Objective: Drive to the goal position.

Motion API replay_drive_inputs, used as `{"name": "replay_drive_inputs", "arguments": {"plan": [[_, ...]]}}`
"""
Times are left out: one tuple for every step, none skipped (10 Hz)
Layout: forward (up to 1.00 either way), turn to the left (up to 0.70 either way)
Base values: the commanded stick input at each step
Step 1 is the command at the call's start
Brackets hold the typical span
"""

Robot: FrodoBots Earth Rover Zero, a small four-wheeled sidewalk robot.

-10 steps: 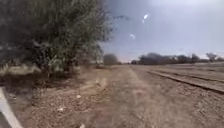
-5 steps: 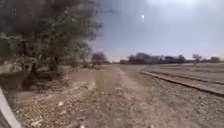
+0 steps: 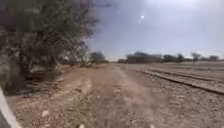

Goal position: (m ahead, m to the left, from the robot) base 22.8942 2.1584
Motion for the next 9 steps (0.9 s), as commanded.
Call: {"name": "replay_drive_inputs", "arguments": {"plan": [[0.7,0.0],[0.7,0.0],[0.7,0.0],[0.7,0.0],[0.7,0.0],[0.7,0.0],[0.7,0.0],[0.7,0.0],[0.7,0.0]]}}
